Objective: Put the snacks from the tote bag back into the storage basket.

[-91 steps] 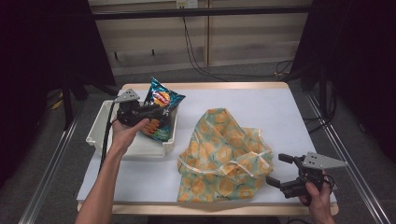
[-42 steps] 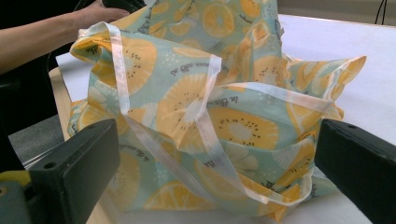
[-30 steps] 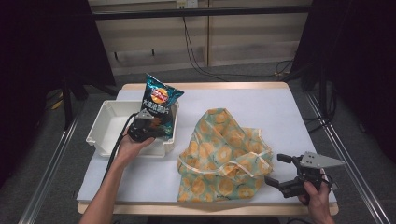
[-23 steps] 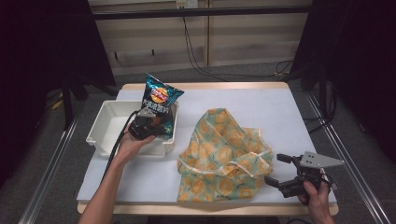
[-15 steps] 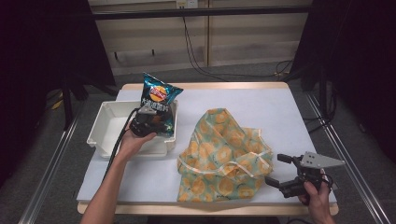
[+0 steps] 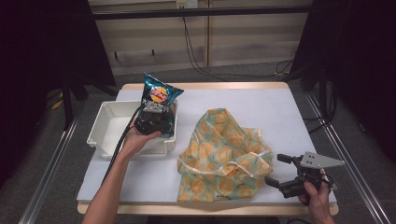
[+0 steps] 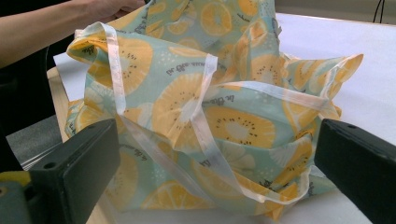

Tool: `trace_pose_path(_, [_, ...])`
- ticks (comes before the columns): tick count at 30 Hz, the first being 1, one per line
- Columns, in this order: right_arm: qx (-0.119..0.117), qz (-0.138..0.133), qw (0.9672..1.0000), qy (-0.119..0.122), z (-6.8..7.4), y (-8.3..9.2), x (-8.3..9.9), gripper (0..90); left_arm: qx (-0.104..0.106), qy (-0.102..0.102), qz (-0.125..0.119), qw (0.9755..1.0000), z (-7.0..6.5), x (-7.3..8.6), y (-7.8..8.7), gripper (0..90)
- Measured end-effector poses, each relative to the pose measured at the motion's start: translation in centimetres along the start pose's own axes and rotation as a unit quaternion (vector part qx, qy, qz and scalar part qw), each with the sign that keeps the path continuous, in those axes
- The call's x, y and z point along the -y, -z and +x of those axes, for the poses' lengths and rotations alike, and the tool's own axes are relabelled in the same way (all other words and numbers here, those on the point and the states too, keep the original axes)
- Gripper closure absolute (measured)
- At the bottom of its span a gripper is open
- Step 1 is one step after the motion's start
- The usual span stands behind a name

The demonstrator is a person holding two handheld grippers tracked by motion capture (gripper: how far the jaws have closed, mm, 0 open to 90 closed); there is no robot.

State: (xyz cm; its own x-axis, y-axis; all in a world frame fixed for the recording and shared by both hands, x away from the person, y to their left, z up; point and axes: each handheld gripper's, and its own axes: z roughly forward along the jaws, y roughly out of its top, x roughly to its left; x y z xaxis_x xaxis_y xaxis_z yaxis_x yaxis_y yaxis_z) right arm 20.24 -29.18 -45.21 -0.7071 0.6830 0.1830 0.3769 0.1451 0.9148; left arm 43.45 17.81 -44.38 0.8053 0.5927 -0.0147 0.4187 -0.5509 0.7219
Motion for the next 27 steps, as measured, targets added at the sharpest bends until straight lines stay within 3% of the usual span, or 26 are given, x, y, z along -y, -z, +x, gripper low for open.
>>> trace_pose_path(7, [0.0, 0.001, 1.0, 0.003, 0.0, 0.0, 0.0, 0.0, -0.014, -0.004, 0.004, 0.9999, 0.1, -0.2, 0.0, 72.9])
trace_pose_path(8, [0.0, 0.0, 1.0, 0.003, 0.1, 0.0, 0.0, 0.0, -0.015, 0.002, -0.006, 0.9999, 0.1, -0.1, -0.2, 73.4])
trace_pose_path(13, [0.001, 0.0, 1.0, 0.0, 0.0, 0.0, 0.0, 0.0, 0.0, 0.008, -0.005, 1.0, 0.2, 0.1, 0.1, 70.5])
trace_pose_path(15, [0.0, -0.002, 1.0, 0.001, 0.0, 0.1, 0.0, 0.0, 0.01, 0.016, -0.021, 0.9996, 0.1, 0.4, 0.4, 66.8])
trace_pose_path(23, [0.003, -0.005, 1.0, -0.001, 0.0, 0.2, 0.0, 0.0, 0.021, 0.027, -0.074, 0.9967, -0.4, 1.4, 3.9, 59.6])
trace_pose_path(27, [0.003, -0.004, 1.0, 0.001, 0.0, 0.1, 0.0, 0.0, 0.004, 0.032, -0.091, 0.9953, 0.4, 2.0, 5.6, 56.7])
